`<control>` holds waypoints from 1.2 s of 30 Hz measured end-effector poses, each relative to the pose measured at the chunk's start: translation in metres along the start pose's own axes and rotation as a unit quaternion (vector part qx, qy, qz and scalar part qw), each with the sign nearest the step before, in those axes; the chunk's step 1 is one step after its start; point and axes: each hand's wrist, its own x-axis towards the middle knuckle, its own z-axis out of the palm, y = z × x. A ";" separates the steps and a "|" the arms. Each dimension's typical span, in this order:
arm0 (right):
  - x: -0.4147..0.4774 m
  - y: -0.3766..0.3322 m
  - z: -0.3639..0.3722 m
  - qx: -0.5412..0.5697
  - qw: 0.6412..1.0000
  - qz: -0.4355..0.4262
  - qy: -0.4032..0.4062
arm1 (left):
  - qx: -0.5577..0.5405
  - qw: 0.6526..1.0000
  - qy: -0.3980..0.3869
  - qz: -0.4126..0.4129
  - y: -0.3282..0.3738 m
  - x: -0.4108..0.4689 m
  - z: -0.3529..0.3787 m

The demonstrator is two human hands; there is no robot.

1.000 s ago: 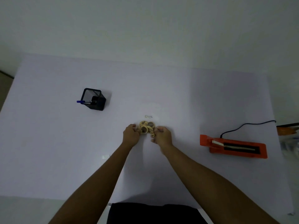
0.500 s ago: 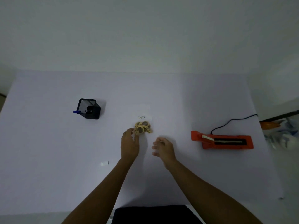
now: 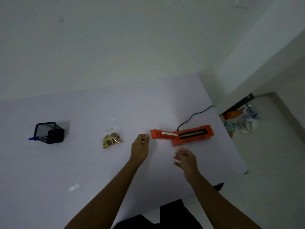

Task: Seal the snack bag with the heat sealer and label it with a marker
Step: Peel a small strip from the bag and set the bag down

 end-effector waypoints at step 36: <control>0.206 -0.116 -0.080 -0.274 0.953 -0.112 -0.067 | -0.050 0.972 0.062 -0.221 0.095 0.091 0.161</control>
